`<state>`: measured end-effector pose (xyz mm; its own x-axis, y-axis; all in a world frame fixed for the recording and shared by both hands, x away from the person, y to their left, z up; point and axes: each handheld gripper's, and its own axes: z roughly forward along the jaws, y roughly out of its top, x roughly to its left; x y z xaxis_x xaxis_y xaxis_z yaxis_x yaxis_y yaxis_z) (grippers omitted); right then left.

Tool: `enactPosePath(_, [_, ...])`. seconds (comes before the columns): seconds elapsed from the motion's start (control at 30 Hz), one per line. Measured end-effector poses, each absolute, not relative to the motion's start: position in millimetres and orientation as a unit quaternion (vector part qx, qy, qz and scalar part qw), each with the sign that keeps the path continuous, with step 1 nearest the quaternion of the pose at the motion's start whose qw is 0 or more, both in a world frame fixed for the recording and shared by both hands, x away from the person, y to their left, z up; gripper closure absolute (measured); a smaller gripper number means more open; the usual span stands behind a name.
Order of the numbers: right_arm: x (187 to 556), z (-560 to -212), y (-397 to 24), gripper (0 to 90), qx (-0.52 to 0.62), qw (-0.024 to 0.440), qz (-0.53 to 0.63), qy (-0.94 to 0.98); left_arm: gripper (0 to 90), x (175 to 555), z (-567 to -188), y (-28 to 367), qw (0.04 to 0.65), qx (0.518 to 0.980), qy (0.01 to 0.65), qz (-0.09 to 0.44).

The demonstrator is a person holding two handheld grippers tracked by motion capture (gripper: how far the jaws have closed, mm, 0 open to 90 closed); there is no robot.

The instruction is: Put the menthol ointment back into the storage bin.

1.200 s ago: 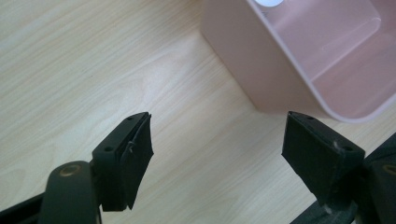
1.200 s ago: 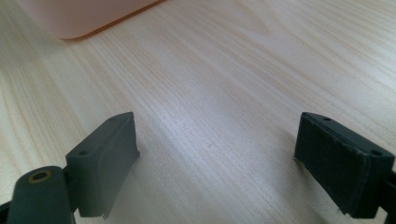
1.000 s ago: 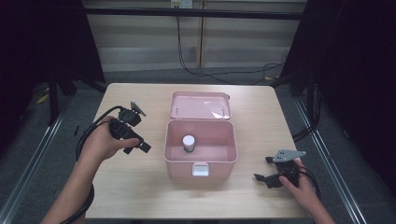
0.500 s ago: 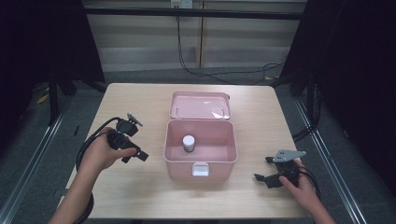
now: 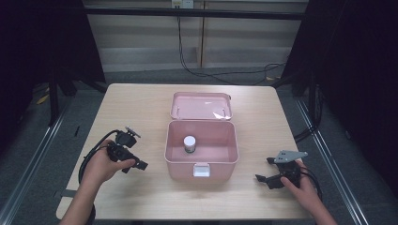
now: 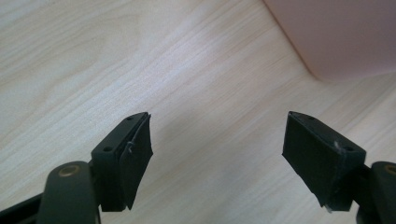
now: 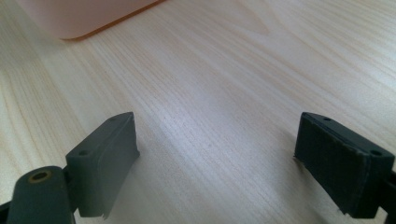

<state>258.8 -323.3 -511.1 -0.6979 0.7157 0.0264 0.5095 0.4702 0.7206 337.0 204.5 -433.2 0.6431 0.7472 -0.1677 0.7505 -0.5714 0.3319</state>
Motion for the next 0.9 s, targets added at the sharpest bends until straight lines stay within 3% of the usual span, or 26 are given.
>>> enactPosePath(0.9, [258.8,-511.1,-323.2,12.5,0.362,0.141,0.366,0.846,20.8,325.9,-476.3,220.8,0.248,0.882,0.395,0.066])
